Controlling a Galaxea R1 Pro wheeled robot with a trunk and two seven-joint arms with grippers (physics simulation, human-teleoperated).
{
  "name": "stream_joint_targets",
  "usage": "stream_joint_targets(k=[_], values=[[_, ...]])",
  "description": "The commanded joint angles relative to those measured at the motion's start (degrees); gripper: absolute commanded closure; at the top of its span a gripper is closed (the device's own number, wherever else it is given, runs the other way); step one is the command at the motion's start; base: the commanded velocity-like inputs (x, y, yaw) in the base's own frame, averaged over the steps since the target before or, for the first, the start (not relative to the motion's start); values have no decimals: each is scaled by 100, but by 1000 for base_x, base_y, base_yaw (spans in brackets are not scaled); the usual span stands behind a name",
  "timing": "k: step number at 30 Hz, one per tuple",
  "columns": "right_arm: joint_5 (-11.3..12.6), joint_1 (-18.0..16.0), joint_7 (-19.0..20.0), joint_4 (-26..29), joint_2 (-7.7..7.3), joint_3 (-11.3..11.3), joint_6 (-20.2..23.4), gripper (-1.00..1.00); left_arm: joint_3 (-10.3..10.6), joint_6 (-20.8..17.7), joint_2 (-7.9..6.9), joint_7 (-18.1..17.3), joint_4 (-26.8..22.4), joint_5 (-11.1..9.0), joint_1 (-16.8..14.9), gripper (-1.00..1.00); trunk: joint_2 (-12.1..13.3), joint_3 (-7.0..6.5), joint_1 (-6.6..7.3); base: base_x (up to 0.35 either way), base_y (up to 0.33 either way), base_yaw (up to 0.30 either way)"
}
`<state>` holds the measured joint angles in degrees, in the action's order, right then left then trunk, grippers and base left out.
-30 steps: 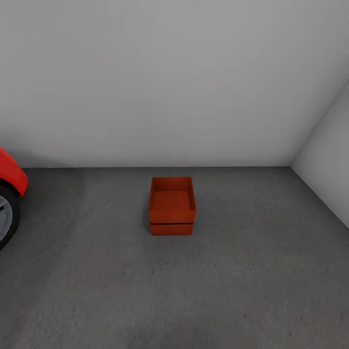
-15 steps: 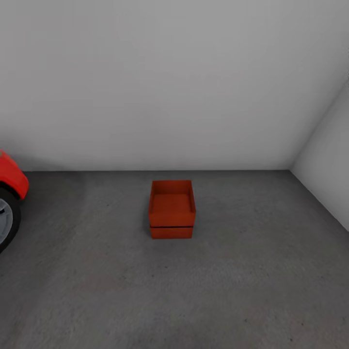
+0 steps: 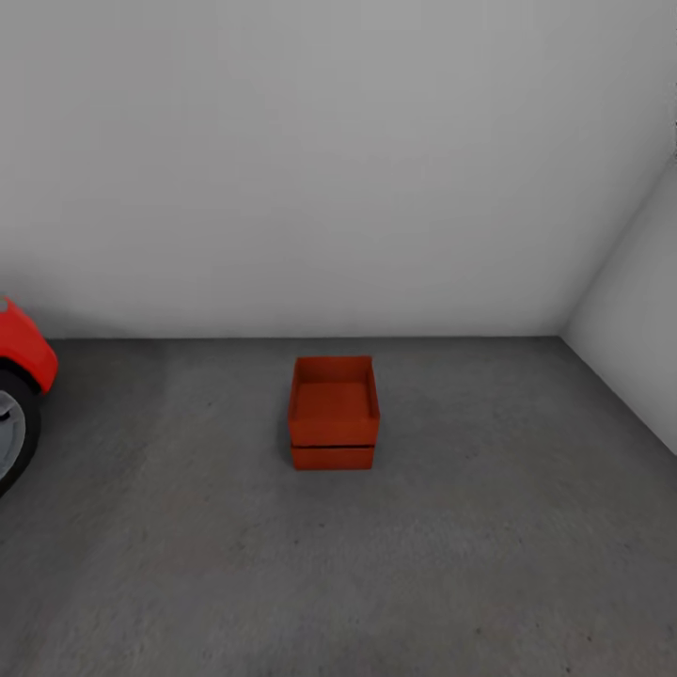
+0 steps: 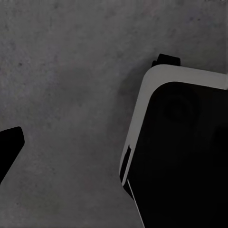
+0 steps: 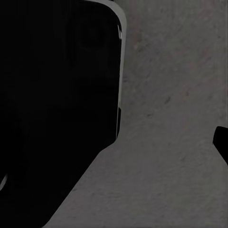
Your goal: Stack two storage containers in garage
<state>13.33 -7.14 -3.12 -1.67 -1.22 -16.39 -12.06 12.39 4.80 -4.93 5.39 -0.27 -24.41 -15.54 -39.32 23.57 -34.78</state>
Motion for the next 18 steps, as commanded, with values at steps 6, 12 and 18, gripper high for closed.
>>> stream_joint_targets(k=[6, 12, 18], values=[[50, -2, -4, -18, -23, -49, -32, -100, 48, 12, 0, 15, 0, -40, -2, -100, -5, -50, -1, 0, 0, 0], [48, 2, -4, -18, -56, -49, -33, -100, 47, 12, 0, 15, 0, -42, -2, -100, -5, -106, -1, 0, 0, 0], [48, 2, -4, -18, -77, -49, -33, -100, 50, 12, 0, 15, 0, -40, -2, -100, -5, -162, -1, 0, 0, 0]])
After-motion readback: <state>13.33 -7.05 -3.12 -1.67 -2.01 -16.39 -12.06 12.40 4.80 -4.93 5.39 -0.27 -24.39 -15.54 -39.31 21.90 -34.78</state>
